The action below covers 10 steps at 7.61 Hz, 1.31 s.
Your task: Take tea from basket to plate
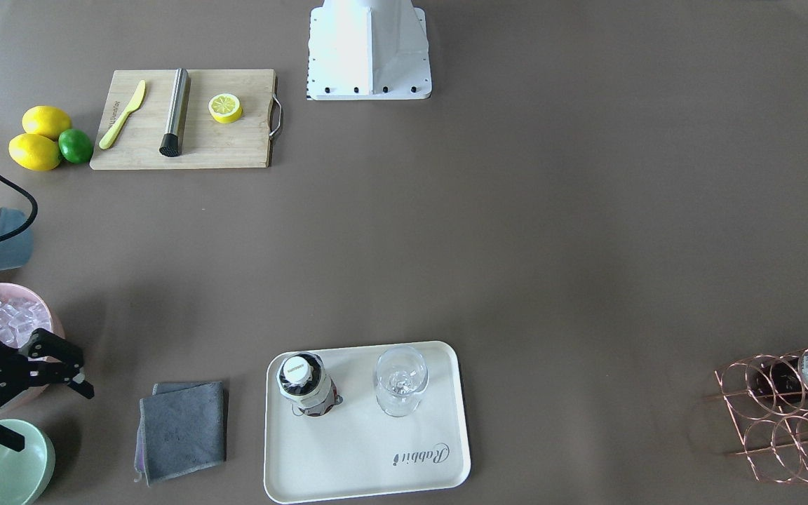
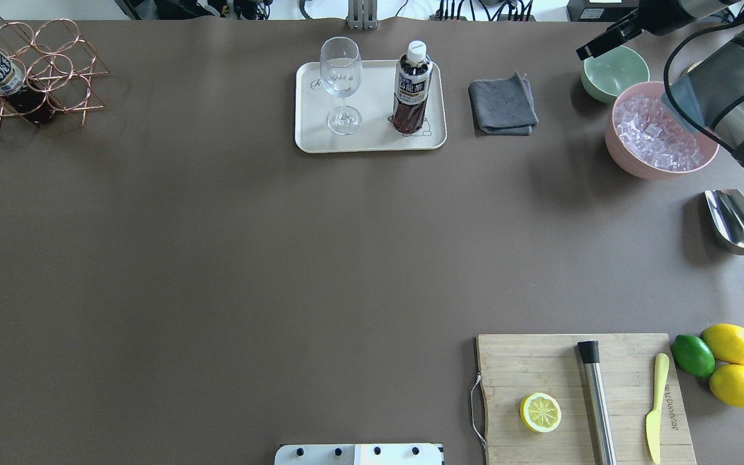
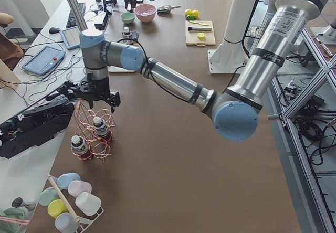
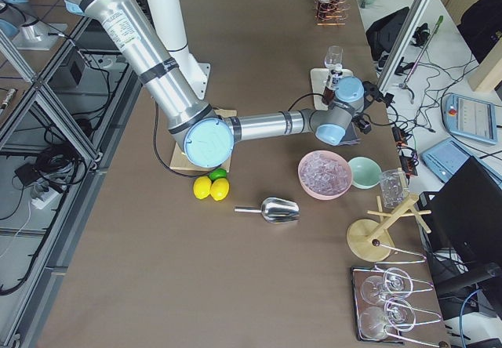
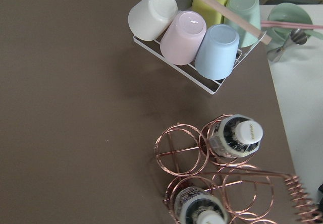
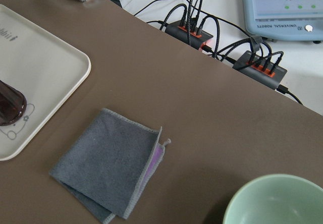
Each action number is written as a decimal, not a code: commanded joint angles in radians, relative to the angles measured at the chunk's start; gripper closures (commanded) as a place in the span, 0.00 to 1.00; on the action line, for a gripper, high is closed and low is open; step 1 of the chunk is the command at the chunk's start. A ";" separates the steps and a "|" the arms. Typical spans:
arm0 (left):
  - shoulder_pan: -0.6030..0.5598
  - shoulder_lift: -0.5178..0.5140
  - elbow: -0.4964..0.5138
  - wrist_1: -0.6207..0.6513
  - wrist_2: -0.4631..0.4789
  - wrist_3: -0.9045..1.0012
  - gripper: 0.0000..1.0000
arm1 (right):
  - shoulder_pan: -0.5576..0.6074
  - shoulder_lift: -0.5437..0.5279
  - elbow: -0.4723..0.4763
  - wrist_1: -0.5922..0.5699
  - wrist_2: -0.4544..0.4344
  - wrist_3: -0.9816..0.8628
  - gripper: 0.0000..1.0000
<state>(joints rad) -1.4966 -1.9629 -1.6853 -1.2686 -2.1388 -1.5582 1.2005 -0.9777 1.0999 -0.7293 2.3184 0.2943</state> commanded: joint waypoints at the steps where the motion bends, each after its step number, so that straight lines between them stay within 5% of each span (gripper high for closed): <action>1: -0.002 0.232 -0.259 0.075 -0.096 0.387 0.01 | 0.120 -0.053 0.064 -0.356 0.110 -0.255 0.00; 3: -0.002 0.295 -0.326 0.167 -0.122 0.650 0.01 | 0.183 -0.108 0.104 -0.637 0.102 -0.339 0.00; 5: -0.001 0.384 -0.336 0.172 -0.153 0.907 0.01 | 0.249 -0.247 0.190 -0.793 0.098 -0.334 0.00; 7: -0.001 0.501 -0.315 0.071 -0.196 1.036 0.01 | 0.301 -0.347 0.241 -0.866 0.092 -0.334 0.00; 10: 0.032 0.501 -0.186 -0.148 -0.228 1.044 0.01 | 0.252 -0.288 0.232 -0.875 0.038 -0.324 0.00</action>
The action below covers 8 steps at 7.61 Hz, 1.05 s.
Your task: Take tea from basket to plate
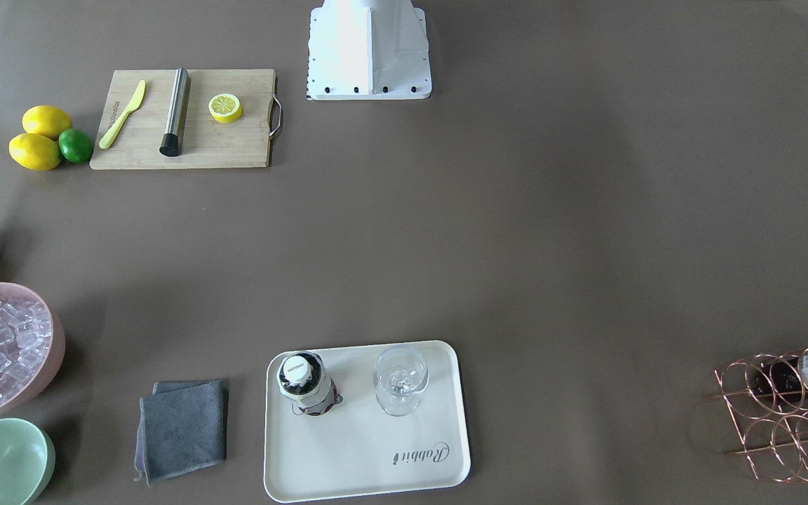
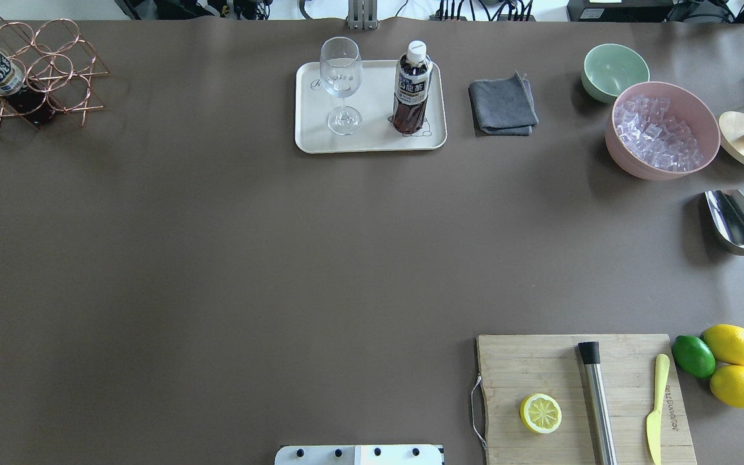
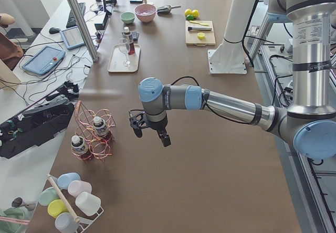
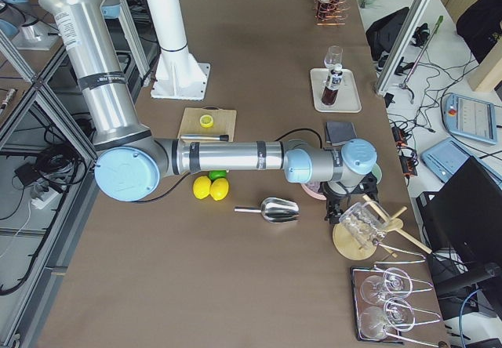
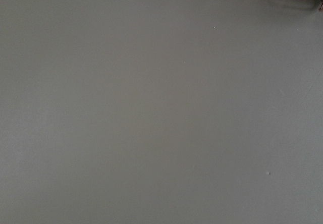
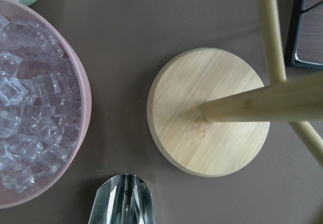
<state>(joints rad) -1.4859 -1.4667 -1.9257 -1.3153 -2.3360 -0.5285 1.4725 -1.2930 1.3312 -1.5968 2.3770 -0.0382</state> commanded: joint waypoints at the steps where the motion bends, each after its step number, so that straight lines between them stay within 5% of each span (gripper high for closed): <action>1: 0.021 0.008 0.047 -0.160 -0.036 0.022 0.01 | -0.020 0.034 0.000 -0.008 -0.019 0.014 0.00; 6: 0.072 0.008 0.068 -0.219 -0.019 0.112 0.01 | -0.024 0.034 0.000 -0.008 -0.021 0.014 0.00; 8: 0.066 0.011 0.079 -0.216 0.010 0.399 0.01 | -0.026 0.034 0.002 -0.006 -0.021 0.014 0.00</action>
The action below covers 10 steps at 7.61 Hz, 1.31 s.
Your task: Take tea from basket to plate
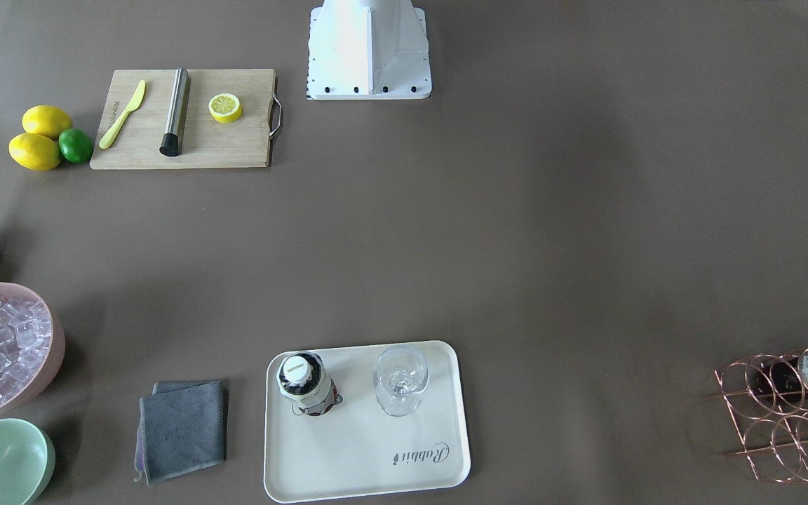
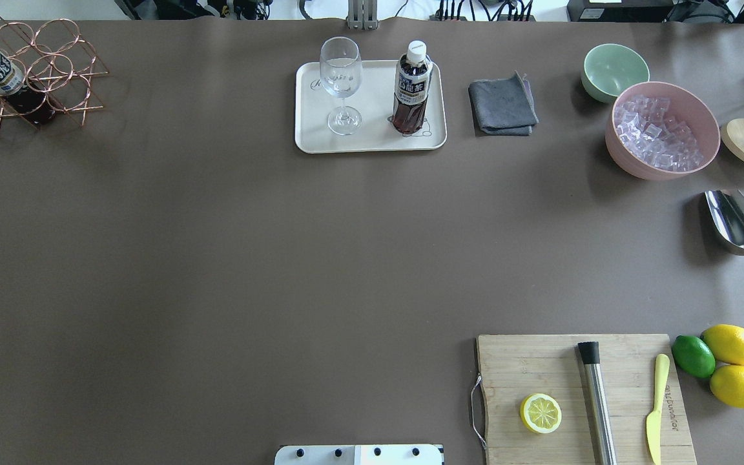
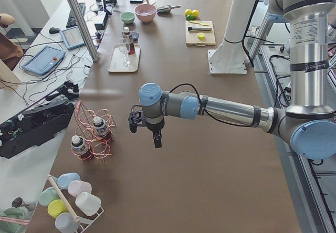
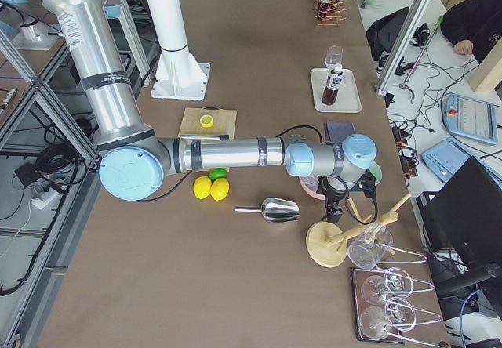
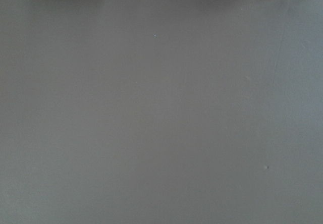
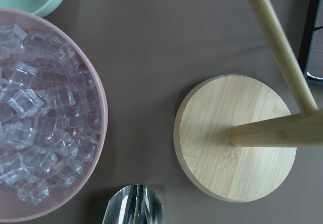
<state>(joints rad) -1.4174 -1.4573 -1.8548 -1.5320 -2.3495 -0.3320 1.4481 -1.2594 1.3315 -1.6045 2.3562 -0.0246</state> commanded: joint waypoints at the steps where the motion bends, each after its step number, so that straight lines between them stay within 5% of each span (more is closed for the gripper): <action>1: -0.008 0.003 0.002 0.004 0.024 0.209 0.01 | -0.002 0.002 0.001 0.002 0.000 0.000 0.00; 10: -0.073 0.129 0.041 -0.002 0.012 0.209 0.01 | -0.084 0.015 0.129 0.002 0.000 0.212 0.00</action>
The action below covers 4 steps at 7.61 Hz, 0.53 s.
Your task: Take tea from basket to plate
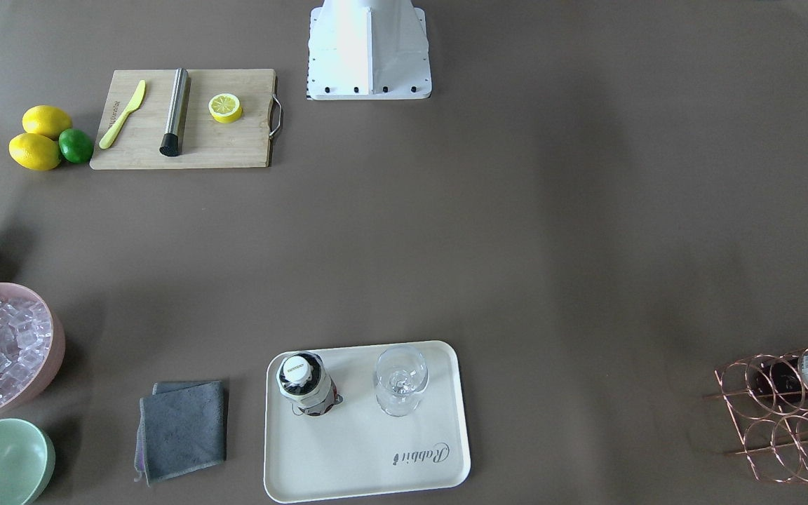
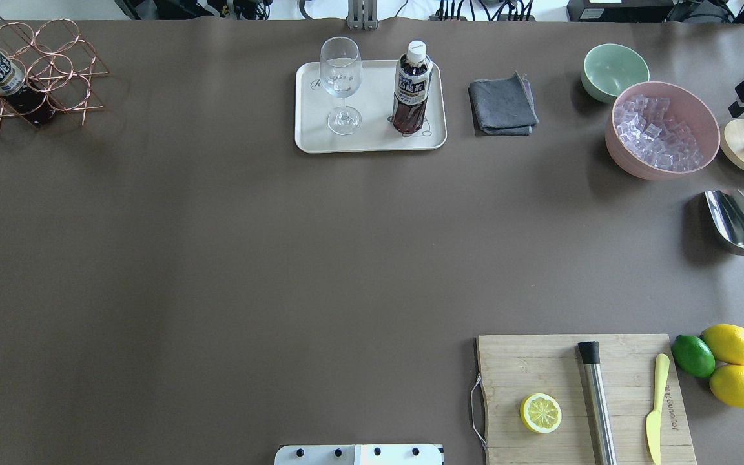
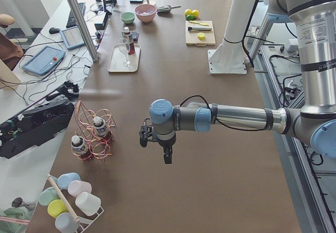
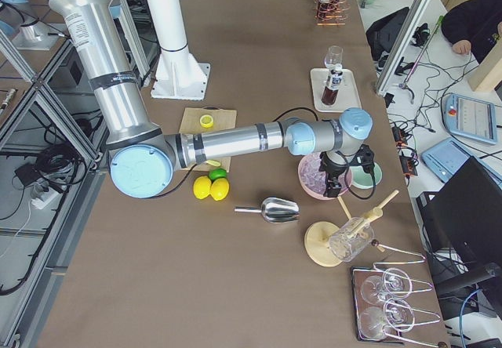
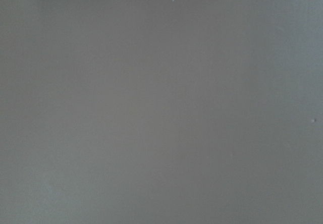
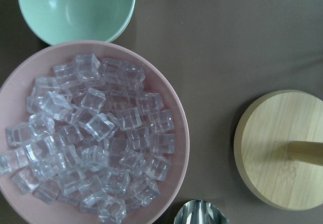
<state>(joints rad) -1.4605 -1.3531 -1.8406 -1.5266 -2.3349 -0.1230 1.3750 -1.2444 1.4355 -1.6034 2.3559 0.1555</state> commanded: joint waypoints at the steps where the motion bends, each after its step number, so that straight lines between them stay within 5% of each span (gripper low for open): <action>1: -0.032 0.016 0.027 -0.007 0.002 0.000 0.01 | -0.017 0.000 0.043 -0.001 -0.001 0.036 0.00; 4: -0.032 0.009 0.027 -0.009 0.003 0.000 0.01 | -0.046 0.028 0.132 -0.102 -0.018 0.056 0.00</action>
<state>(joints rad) -1.4915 -1.3417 -1.8147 -1.5350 -2.3323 -0.1227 1.3511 -1.2312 1.5030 -1.6235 2.3458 0.1940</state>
